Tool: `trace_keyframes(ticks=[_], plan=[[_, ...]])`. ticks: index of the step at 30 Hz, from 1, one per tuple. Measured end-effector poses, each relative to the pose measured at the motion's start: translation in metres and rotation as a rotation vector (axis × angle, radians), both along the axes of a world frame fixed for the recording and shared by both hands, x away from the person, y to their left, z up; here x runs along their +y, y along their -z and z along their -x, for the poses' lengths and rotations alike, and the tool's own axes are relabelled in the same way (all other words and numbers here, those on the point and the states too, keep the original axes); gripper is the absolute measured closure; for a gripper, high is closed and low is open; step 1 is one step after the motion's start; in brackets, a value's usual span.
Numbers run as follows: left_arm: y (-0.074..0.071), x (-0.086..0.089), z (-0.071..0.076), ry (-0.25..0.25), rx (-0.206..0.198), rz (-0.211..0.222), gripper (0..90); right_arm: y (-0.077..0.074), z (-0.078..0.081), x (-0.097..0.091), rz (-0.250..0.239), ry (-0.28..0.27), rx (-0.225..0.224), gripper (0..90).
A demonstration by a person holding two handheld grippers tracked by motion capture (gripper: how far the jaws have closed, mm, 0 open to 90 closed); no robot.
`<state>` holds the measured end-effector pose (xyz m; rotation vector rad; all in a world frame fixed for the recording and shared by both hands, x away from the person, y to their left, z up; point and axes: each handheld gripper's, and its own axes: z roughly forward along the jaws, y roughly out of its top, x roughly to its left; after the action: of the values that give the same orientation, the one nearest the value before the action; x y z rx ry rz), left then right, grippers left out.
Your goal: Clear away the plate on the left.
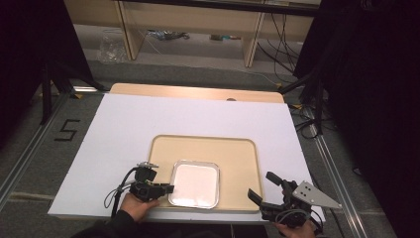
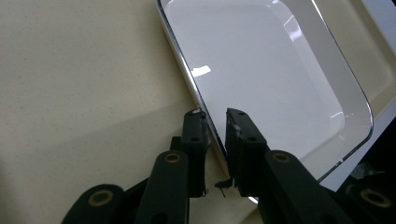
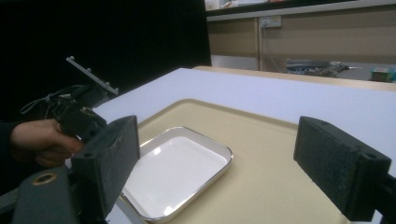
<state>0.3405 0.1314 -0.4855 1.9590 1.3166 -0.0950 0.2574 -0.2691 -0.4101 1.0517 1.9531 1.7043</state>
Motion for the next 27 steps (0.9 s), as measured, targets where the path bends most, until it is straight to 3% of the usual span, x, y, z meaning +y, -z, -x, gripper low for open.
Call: trace_keyframes(ticks=[1,3,9,11,14,18,22,26,27], plan=[[0.001,-0.001,0.001,-0.012,0.010,0.026,77.2,0.000,0.000,0.000,-0.001,0.000,-0.003,15.3],[0.001,-0.002,0.004,-0.011,0.012,0.019,77.0,0.001,-0.002,0.000,0.007,0.003,-0.018,15.3],[0.000,-0.006,0.009,-0.001,0.019,0.025,75.5,0.000,-0.001,-0.001,0.012,0.002,-0.007,15.3],[0.001,-0.007,0.009,0.016,0.019,0.026,74.7,0.000,0.000,0.000,-0.008,0.001,-0.004,15.3],[0.001,-0.008,0.009,0.013,0.024,0.032,74.6,0.001,-0.002,-0.001,0.023,-0.004,-0.016,15.3],[0.001,-0.010,0.009,0.015,0.023,0.040,74.5,0.000,-0.001,0.000,0.000,0.007,-0.011,15.3],[0.001,-0.014,0.009,0.022,0.024,0.043,74.6,0.001,-0.001,-0.001,0.020,-0.001,-0.012,15.3],[0.001,-0.016,0.009,0.042,0.015,0.037,74.1,0.002,-0.001,0.002,-0.013,0.005,-0.010,15.3],[0.001,-0.017,0.009,0.044,0.013,0.047,73.9,0.000,-0.001,-0.001,0.017,-0.002,-0.005,15.3]])
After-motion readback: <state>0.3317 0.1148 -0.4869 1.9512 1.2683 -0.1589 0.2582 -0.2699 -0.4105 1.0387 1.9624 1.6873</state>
